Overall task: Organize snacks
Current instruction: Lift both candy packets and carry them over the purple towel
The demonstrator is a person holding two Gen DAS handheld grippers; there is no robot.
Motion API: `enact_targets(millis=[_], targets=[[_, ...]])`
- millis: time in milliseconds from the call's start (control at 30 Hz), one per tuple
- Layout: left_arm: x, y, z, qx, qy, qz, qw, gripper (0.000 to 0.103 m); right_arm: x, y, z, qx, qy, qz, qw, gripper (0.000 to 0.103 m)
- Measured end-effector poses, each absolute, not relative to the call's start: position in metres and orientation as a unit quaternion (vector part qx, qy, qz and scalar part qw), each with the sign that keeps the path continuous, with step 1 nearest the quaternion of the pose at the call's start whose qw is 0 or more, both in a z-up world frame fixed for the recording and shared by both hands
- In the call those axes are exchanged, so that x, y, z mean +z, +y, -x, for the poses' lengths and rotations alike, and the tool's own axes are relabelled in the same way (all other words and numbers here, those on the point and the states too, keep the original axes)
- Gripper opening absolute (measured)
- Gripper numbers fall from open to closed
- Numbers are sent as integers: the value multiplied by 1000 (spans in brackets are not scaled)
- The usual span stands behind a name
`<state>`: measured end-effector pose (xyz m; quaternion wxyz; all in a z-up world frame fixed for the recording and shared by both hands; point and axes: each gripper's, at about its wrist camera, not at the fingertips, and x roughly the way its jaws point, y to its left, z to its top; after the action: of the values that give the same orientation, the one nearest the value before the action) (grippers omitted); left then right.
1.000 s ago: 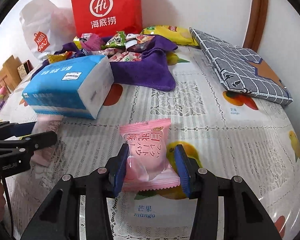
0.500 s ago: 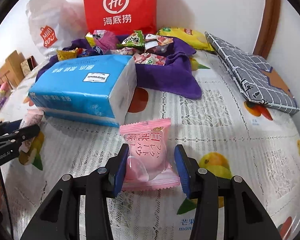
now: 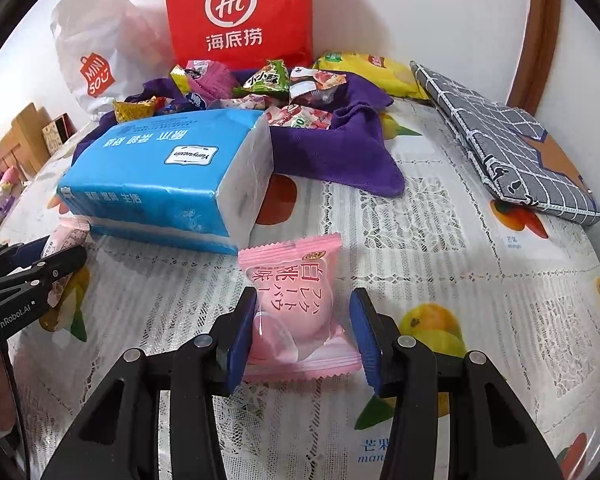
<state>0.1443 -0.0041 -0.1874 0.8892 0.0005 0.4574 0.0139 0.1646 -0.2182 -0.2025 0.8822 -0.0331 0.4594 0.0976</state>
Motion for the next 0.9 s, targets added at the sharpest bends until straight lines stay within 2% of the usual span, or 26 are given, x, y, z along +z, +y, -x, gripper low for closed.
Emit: enact_targets(millis=[267,433,900], targets=[[-185,-4,-142,-2,462,12,887,33,-202,-218,-164,98,458,26,883,45],[-174,6,-136,-11,467,34,884,32,-197,-222,-159,91,458,22,884,44],[-65,10,-153,-24,406,36,913,32,-79,-210,-167,99,374,8,922,44]])
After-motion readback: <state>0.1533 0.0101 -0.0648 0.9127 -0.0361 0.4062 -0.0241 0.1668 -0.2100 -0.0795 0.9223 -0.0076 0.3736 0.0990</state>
